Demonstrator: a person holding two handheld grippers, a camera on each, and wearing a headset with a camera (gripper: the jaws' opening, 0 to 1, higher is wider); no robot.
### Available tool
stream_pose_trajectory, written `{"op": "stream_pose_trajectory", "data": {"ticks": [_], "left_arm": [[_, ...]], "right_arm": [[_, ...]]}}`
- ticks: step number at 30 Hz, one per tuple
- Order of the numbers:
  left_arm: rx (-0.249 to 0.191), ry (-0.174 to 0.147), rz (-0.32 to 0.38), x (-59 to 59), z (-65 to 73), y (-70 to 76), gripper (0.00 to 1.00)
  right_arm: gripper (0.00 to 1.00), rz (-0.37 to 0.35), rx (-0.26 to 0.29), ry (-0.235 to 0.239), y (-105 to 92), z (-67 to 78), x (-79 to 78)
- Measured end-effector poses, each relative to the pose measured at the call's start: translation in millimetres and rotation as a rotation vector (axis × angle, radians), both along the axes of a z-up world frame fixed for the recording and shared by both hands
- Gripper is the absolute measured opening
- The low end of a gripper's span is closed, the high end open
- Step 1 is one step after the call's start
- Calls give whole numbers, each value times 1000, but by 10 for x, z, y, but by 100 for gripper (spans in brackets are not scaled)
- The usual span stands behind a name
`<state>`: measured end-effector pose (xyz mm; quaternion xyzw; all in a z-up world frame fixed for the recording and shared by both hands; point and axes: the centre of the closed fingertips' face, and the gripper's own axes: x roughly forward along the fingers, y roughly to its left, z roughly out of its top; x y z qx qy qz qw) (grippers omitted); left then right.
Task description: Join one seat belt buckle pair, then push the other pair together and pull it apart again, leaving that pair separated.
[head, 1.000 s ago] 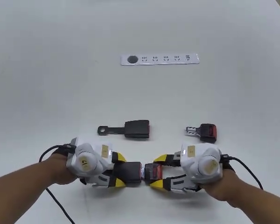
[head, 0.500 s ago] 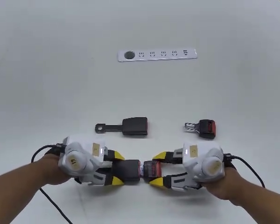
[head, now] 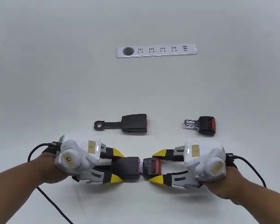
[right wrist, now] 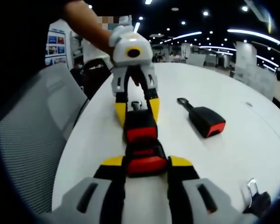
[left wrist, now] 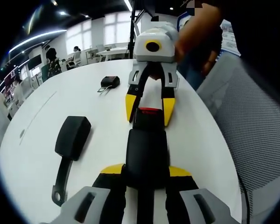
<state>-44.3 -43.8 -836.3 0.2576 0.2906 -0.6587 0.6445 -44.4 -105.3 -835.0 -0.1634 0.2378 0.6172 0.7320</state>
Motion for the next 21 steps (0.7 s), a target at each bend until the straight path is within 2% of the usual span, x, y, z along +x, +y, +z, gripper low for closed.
{"op": "stream_pose_trajectory", "data": {"ticks": [15, 21], "left_arm": [[-1, 4, 8, 9, -3, -1, 33], [4, -7, 3, 7, -4, -5, 33]], "right_arm": [[33, -15, 8, 2, 4, -2, -8], [34, -16, 5, 0, 9, -3, -8]]}}
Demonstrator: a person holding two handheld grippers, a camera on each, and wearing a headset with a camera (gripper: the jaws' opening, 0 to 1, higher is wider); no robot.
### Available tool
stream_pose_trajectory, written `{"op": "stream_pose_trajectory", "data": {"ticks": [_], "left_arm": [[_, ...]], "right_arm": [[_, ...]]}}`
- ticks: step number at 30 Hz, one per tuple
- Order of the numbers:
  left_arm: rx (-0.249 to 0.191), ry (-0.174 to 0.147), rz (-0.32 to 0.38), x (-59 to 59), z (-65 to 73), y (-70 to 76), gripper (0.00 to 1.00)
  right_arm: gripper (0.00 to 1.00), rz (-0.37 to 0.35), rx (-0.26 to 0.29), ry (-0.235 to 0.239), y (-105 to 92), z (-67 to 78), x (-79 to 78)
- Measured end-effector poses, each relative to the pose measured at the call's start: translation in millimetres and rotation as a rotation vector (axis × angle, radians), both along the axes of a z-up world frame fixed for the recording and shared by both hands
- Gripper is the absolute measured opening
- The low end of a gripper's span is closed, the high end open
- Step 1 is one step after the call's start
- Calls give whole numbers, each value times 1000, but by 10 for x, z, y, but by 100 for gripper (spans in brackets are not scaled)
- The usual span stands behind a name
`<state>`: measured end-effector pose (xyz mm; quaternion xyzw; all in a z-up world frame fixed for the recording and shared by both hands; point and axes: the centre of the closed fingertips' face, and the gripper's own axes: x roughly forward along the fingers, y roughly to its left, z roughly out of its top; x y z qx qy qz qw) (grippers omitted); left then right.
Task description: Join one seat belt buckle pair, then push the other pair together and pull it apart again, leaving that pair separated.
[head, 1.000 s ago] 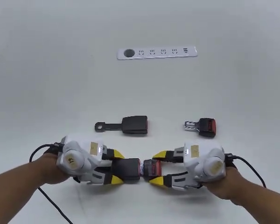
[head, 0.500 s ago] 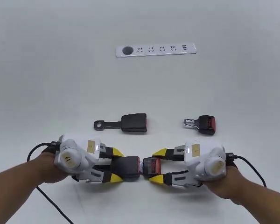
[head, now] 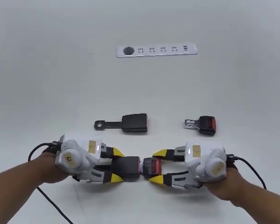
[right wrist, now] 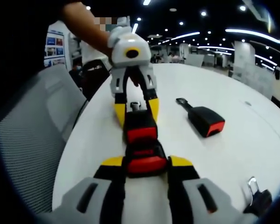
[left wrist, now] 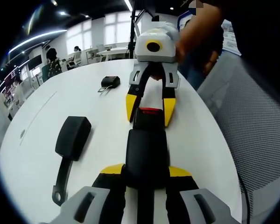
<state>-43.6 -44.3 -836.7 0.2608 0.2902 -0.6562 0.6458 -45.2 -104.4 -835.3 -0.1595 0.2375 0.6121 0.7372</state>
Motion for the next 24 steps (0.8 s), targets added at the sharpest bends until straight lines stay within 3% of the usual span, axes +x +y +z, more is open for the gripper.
{"op": "stream_pose_trajectory", "data": {"ticks": [18, 20, 21, 22, 24], "left_arm": [[74, -13, 14, -4, -10, -6, 35], [81, -5, 12, -27, 1, -21, 40], [73, 22, 25, -59, 10, -38, 47], [66, 19, 25, -58, 25, -52, 51], [61, 20, 44, -52, 62, -63, 57]], "right_arm": [[37, -5, -54, -10, 16, 4, -10], [39, -18, -59, 4, 21, 8, -14], [42, -26, -44, 19, 37, 30, -26], [47, -42, -18, 34, 60, 73, -26], [56, -53, -27, 14, 51, 88, 4]]}}
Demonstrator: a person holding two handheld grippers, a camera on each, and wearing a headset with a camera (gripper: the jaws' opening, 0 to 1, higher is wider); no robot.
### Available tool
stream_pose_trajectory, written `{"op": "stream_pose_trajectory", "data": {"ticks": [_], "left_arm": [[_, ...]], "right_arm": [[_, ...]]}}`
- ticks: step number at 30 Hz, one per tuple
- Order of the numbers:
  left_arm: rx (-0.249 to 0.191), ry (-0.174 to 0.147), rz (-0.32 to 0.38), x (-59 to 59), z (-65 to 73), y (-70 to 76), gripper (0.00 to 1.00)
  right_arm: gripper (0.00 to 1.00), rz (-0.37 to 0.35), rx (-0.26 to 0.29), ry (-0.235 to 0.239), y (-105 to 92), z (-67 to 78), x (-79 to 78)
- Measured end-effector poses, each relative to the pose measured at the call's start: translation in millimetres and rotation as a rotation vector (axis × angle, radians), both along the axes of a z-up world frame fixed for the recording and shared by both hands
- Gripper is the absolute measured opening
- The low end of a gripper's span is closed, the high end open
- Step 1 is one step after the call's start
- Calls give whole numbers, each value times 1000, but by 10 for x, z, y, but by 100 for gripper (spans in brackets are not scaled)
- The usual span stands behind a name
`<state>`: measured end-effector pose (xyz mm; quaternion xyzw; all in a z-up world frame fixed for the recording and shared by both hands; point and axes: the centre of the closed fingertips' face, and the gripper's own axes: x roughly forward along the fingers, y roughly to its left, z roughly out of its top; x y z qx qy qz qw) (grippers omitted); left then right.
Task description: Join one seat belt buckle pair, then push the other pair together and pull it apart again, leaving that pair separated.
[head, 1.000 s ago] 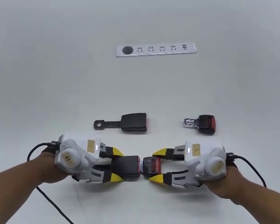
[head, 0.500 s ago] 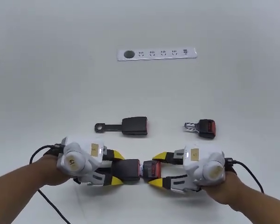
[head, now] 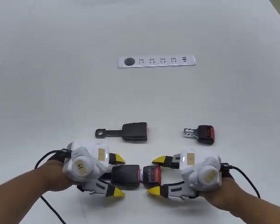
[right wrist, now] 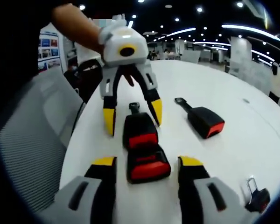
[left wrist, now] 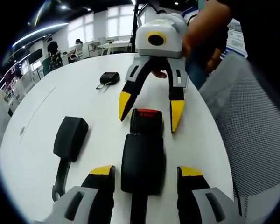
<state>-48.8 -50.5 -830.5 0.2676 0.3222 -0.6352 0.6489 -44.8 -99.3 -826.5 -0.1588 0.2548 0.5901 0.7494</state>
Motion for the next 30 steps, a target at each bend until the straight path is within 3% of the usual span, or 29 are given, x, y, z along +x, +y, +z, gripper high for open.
{"op": "stream_pose_trajectory", "data": {"ticks": [2, 4, 7, 13, 22, 30], "left_arm": [[-26, -12, 14, 21, 57, -27, 64], [-25, -19, 18, 33, 79, -19, 71], [-37, -36, 22, 61, 152, -17, 73], [-52, -82, 41, 195, 315, -6, 78], [-56, -142, 57, 504, 485, 34, 78], [-58, -163, 58, 753, 513, 27, 78]], "right_arm": [[64, -27, 20, 11, 4, 44, 24], [72, -44, 22, 5, -9, 71, 57], [75, -67, 29, 13, -35, 114, 101], [80, -82, 25, -21, -138, 218, 179], [84, -145, -10, -43, -562, 306, 400], [83, -211, -27, -44, -980, 327, 623]]}}
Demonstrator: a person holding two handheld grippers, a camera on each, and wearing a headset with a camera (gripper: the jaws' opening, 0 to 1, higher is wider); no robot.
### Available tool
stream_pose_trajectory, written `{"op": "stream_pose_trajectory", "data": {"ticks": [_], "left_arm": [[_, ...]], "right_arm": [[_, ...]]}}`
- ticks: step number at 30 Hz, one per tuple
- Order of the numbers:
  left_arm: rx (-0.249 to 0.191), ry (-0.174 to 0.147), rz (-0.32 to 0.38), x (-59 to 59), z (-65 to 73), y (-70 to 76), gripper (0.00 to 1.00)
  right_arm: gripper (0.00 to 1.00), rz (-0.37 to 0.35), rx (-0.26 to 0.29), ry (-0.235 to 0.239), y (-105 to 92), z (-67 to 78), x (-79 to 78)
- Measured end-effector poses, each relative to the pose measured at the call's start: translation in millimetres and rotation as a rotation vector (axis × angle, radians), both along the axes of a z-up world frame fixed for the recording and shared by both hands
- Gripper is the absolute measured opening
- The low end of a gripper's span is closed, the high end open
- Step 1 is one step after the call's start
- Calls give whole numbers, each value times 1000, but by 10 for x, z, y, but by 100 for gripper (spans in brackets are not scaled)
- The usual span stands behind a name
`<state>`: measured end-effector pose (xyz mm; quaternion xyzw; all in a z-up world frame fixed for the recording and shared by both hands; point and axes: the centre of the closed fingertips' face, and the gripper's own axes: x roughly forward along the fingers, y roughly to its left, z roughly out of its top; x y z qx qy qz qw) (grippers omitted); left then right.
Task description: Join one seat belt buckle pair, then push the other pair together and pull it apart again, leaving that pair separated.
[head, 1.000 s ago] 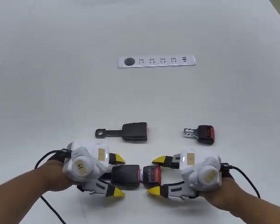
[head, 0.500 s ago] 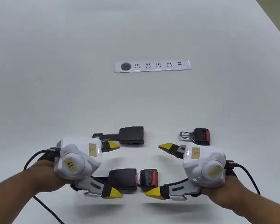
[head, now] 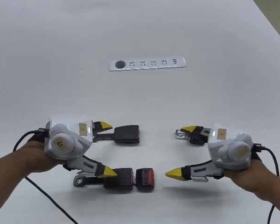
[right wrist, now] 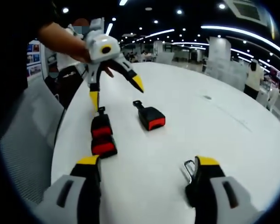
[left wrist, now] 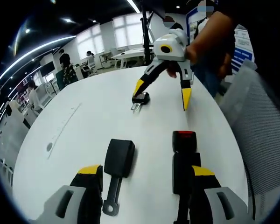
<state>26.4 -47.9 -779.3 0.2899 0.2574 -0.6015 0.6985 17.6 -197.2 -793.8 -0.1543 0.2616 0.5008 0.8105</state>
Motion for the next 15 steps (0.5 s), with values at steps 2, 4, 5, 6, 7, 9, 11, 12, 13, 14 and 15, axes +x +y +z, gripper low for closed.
{"op": "stream_pose_trajectory", "data": {"ticks": [2, 4, 5, 6, 7, 9, 11, 12, 13, 14, 15], "left_arm": [[-2, -4, 1, 66, 14, -16, 78], [-1, -10, 2, 119, 30, -38, 78], [-2, -17, 4, 162, 43, -60, 78], [-3, -30, 4, 197, 50, -71, 77], [-1, -43, -2, 244, 45, -77, 76], [-1, -36, -6, 298, 30, -97, 76], [7, -38, -9, 356, 6, -111, 75], [10, -37, -8, 378, -3, -116, 75], [9, -37, -9, 406, -12, -127, 75], [9, -41, -9, 429, -18, -137, 75], [12, -45, -8, 460, -28, -144, 75]], "right_arm": [[83, -10, -11, -1, -100, -12, 54], [83, -16, -19, 0, -189, -14, 109], [83, -18, -21, 3, -224, -14, 131], [83, -20, -25, 3, -259, -20, 157], [83, -20, -34, 2, -307, -31, 190], [83, -28, -40, 14, -391, -56, 247], [83, -32, -56, 15, -482, -80, 312], [83, -36, -58, 16, -514, -83, 342], [83, -42, -57, 20, -555, -83, 380], [83, -44, -58, 23, -580, -85, 403], [83, -45, -59, 26, -601, -91, 422]]}}
